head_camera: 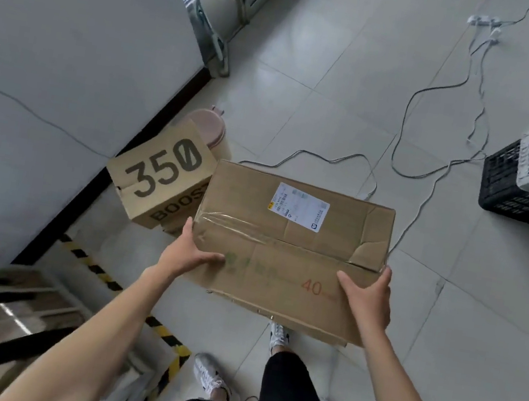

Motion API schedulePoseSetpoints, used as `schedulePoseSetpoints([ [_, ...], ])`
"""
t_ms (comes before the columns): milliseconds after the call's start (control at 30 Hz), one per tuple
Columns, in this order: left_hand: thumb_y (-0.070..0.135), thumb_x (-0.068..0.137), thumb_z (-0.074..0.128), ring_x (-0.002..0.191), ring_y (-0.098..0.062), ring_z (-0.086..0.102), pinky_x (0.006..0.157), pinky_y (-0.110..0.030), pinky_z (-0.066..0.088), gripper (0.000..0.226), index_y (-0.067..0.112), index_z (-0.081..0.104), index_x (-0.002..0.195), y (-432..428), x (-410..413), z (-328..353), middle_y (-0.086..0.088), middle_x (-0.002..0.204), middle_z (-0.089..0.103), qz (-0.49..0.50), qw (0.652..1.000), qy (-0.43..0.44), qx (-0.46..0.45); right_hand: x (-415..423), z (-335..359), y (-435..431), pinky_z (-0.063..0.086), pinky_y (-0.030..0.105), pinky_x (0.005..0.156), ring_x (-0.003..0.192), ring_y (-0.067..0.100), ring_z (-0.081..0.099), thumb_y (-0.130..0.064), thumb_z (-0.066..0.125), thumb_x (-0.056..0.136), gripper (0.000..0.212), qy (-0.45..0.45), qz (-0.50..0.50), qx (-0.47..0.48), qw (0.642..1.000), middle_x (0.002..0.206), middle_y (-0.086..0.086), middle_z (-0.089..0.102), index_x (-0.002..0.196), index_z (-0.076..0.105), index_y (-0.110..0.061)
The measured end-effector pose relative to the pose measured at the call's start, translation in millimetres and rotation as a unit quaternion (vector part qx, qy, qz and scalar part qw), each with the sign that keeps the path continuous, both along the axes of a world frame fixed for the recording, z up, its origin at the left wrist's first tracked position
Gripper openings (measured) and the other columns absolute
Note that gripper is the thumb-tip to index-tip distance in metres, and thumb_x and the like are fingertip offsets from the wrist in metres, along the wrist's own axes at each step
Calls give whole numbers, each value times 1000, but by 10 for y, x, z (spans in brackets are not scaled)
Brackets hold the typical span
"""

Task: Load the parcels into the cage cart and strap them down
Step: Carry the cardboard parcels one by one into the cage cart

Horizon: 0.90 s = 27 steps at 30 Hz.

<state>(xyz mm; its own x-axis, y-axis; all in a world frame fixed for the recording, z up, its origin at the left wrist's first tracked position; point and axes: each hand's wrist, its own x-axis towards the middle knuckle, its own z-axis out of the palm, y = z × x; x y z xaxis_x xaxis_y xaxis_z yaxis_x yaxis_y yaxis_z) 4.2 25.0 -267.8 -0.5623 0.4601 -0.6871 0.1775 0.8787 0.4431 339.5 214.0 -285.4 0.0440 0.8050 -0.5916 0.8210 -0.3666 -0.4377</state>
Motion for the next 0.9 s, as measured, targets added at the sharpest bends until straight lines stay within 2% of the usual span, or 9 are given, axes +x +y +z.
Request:
schedulePoseSetpoints([
  [67, 58, 58, 91, 135, -33, 49, 111, -51, 41, 132, 23, 12, 158, -104, 38, 50, -8, 156, 42, 55, 998, -13, 8, -121, 104, 115, 42, 54, 101, 133, 38, 48, -66, 72, 74, 109, -1, 28, 4, 1000, 154, 10, 40, 156, 10, -28],
  [167, 64, 63, 85, 132, -34, 51, 108, -52, 42, 122, 24, 17, 156, -430, 50, 202, -8, 155, 42, 127, 992, -5, 6, -448, 319, 241, 41, 55, 102, 133, 37, 48, -69, 67, 76, 104, 4, 88, 27, 996, 155, 8, 40, 156, 11, -33],
  [267, 78, 60, 77, 127, -35, 55, 101, -50, 46, 122, 26, 21, 155, -974, 41, 437, -7, 151, 47, 217, 975, 45, 4, -1006, 576, 188, 40, 54, 103, 135, 38, 46, -70, 64, 77, 103, 26, 179, 46, 982, 157, 5, 39, 156, 8, -36],
  [333, 82, 57, 75, 127, -34, 55, 102, -50, 46, 120, 28, 25, 153, -1449, 23, 631, -5, 148, 50, 292, 953, 77, 17, -1475, 774, 17, 39, 56, 105, 138, 37, 43, -69, 64, 78, 104, 55, 244, 57, 966, 158, 6, 37, 157, 7, -35],
  [500, 86, 46, 75, 126, -28, 56, 107, -51, 45, 120, 29, 39, 146, -3015, 72, 1188, -1, 143, 57, 450, 877, 156, 68, -2537, 1322, -1022, 36, 56, 112, 144, 33, 36, -63, 65, 82, 100, 163, 399, 70, 899, 162, 3, 31, 158, 8, -33],
  [600, 84, 52, 72, 120, -24, 59, 102, -47, 47, 104, 32, 48, 140, -4047, 258, 1558, 4, 135, 62, 515, 821, 234, 73, -2928, 1615, -1947, 37, 51, 109, 143, 30, 37, -58, 66, 86, 95, 221, 477, 79, 847, 162, -1, 31, 158, 9, -34],
  [733, 83, 59, 66, 120, -20, 60, 101, -47, 47, 92, 36, 50, 137, -5391, 719, 1936, 9, 131, 64, 589, 739, 322, 57, -3125, 1878, -3274, 40, 45, 106, 138, 28, 44, -56, 72, 83, 95, 285, 522, 63, 801, 158, 1, 38, 157, 18, -29],
  [833, 83, 60, 66, 121, -20, 59, 102, -47, 46, 91, 40, 47, 138, -6245, 1167, 2059, 10, 131, 63, 646, 679, 345, 57, -3122, 1918, -4216, 43, 43, 101, 129, 25, 50, -55, 75, 79, 97, 316, 553, 19, 771, 149, 2, 47, 154, 22, -24],
  [900, 78, 62, 68, 126, -24, 56, 106, -48, 44, 94, 36, 45, 143, -6733, 1462, 2076, 5, 137, 61, 677, 647, 345, 58, -3094, 1906, -4808, 43, 36, 94, 123, 17, 52, -53, 77, 79, 97, 327, 591, -6, 738, 145, -2, 50, 154, 22, -26],
])
